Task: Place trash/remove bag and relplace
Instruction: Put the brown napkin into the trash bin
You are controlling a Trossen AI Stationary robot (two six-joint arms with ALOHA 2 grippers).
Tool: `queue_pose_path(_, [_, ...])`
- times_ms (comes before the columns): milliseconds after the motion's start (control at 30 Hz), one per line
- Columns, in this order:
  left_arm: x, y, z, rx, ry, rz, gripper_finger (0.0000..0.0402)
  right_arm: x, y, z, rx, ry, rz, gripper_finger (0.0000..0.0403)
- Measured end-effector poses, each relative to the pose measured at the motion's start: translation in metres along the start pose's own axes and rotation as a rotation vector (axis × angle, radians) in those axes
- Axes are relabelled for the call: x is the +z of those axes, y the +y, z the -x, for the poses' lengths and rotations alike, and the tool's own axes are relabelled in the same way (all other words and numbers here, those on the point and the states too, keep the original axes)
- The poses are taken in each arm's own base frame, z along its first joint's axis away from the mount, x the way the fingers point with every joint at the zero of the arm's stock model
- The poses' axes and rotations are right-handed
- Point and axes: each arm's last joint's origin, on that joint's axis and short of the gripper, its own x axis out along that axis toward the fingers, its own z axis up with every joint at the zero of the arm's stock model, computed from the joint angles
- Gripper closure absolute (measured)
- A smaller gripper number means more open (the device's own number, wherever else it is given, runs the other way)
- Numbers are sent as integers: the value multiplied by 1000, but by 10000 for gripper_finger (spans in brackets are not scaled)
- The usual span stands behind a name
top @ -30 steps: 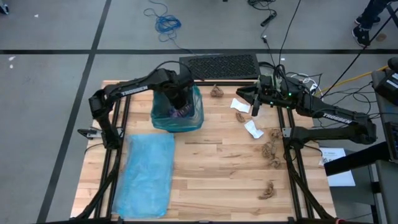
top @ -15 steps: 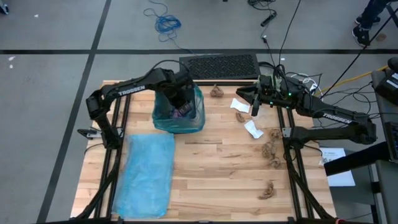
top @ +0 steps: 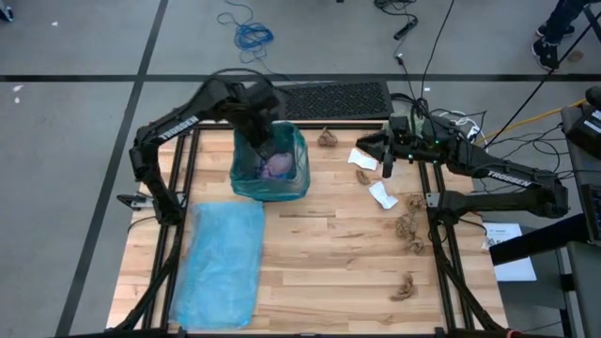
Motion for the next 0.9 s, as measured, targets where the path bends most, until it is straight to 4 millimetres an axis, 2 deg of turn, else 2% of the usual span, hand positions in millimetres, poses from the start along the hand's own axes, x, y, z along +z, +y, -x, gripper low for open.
queue_pose_path(67, [1,-3,23,-10,-89,-9,398,-7,-2,0,-23,73,-24,351])
queue_pose_path(167, [-7,-5,68,-38,-257,-20,400,-18,-9,2,-104,179,-49,351])
queue_pose_path(300, [-30,-2,114,-74,-492,30,400,-31,-21,4,-240,327,-93,340])
queue_pose_path(433, [-54,3,153,-117,-687,87,401,-49,-32,-1,-337,522,-130,307])
queue_pose_path(567, [-80,5,189,-160,-885,77,401,-64,-43,-16,-400,675,-134,261])
queue_pose_path(700, [-93,5,206,-189,-981,71,401,-80,-57,-39,-471,778,-135,223])
queue_pose_path(900, [-100,9,206,-133,-966,104,401,-104,-79,-69,-571,894,-114,196])
